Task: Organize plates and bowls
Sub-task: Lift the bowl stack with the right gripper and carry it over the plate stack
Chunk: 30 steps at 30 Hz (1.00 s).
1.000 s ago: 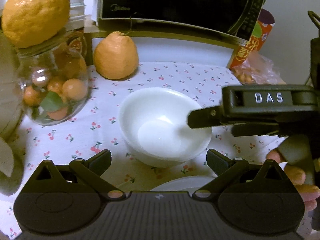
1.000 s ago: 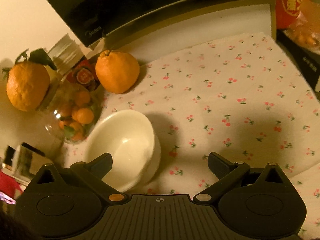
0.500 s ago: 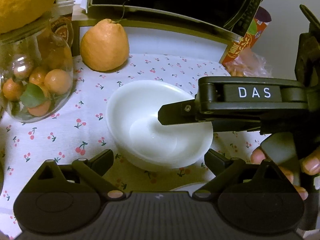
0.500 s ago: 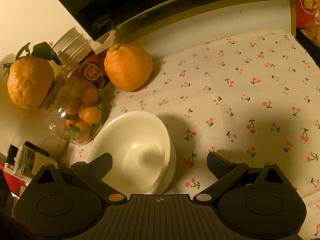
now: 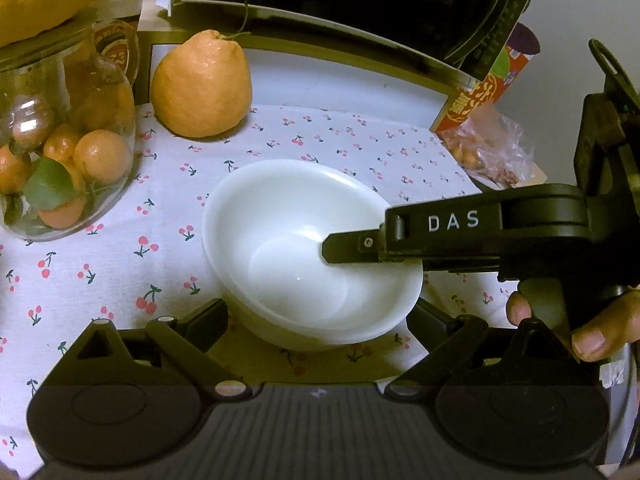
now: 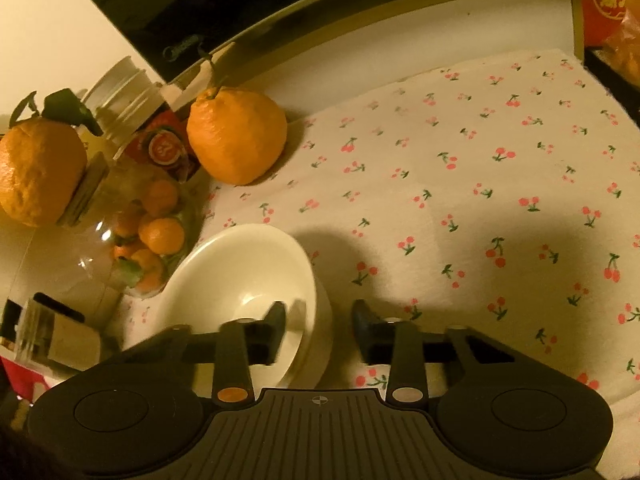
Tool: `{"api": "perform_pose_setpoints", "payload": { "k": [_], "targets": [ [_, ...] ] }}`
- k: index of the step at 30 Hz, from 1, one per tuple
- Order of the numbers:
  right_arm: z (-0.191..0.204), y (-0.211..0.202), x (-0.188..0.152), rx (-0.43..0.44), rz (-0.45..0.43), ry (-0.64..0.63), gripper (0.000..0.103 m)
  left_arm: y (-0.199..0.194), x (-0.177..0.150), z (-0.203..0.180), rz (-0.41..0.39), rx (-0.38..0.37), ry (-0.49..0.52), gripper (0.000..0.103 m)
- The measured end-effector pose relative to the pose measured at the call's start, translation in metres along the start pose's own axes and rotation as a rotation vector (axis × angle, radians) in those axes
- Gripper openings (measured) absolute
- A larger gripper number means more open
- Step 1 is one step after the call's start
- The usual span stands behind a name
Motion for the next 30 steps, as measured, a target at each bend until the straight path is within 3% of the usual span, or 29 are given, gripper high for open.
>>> {"api": "perform_pose_setpoints", "payload": {
  "k": [18,30],
  "targets": [
    [0.016,-0.024,0.007,0.016,-0.065,-0.069,0.022,-0.022,0.009,-0.009,-0.059,-0.015,0.006,0.090],
    [0.032,-0.067,0.003,0.022,-0.086,-0.105,0.023,-0.059,0.008,-0.028,-0.089,-0.023,0.050,0.090]
  ]
}}
Point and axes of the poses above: each gripper's, at about its wrist camera, not at the fingertips, and y roughly the way its jaws point, z to its left, x to its top, the point moved 8 cm from there along y, roughly the way its jaws point, and after that the axes turned 1 degree about -x, right-handed, at the moved point
